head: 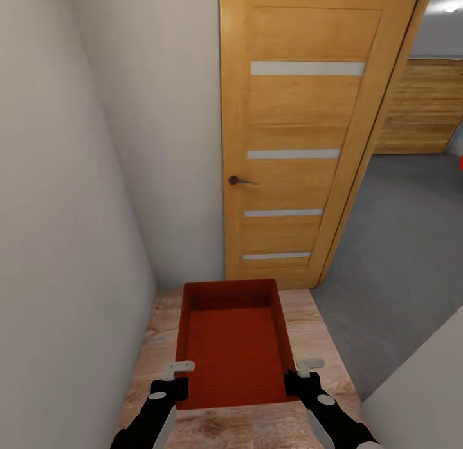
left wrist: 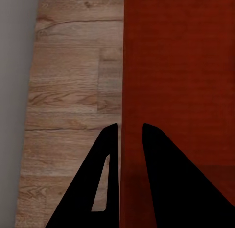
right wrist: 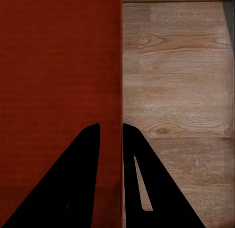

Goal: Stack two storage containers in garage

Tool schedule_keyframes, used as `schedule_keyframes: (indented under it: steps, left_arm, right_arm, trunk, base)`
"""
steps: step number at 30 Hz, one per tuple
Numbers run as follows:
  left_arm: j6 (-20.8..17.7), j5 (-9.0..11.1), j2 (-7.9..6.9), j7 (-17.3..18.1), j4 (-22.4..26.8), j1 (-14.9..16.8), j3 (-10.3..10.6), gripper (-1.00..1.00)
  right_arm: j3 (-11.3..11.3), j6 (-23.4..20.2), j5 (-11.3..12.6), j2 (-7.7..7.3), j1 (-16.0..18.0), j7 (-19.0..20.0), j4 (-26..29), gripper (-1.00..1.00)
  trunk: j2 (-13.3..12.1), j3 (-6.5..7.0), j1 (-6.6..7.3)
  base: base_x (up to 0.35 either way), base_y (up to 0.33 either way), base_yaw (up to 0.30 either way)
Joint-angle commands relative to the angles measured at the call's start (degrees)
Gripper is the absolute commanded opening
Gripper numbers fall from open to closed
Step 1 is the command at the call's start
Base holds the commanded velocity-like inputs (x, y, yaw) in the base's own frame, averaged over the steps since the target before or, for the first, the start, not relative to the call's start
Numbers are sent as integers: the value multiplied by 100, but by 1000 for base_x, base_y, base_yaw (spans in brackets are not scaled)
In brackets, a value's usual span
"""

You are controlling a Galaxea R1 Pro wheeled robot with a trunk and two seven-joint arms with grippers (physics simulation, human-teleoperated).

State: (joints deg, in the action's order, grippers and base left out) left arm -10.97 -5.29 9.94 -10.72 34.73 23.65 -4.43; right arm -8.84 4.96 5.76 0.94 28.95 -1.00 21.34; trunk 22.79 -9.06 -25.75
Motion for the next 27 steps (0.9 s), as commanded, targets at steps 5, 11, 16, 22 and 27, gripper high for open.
schedule_keyframes:
  steps: [5,11,16,22,27]
  left_arm:
    - [-45,-113,6,-18,77,4,-14,-100]
    - [-45,-113,6,-18,77,3,-14,-100]
    - [-45,-113,6,-18,77,3,-14,-100]
    - [-39,-113,6,-18,77,4,-14,-100]
    - [-44,-113,6,-18,77,3,-14,-100]
  right_arm:
    - [-217,23,83,-32,5,-4,-25,-100]
    - [-223,23,83,-32,5,0,-25,-100]
    - [-223,23,83,-32,5,-4,-25,-100]
    - [-223,23,83,-32,5,0,-25,-100]
    - [-223,23,83,-32,5,3,-25,-100]
  trunk:
    - [13,-12,-3]
    - [13,-12,-3]
    - [13,-12,-3]
    - [13,-12,-3]
    - [13,-11,-3]
  base:
    - [0,0,-295]
    - [0,0,-296]
    - [0,0,-267]
    - [0,0,-125]
    - [0,0,-91]
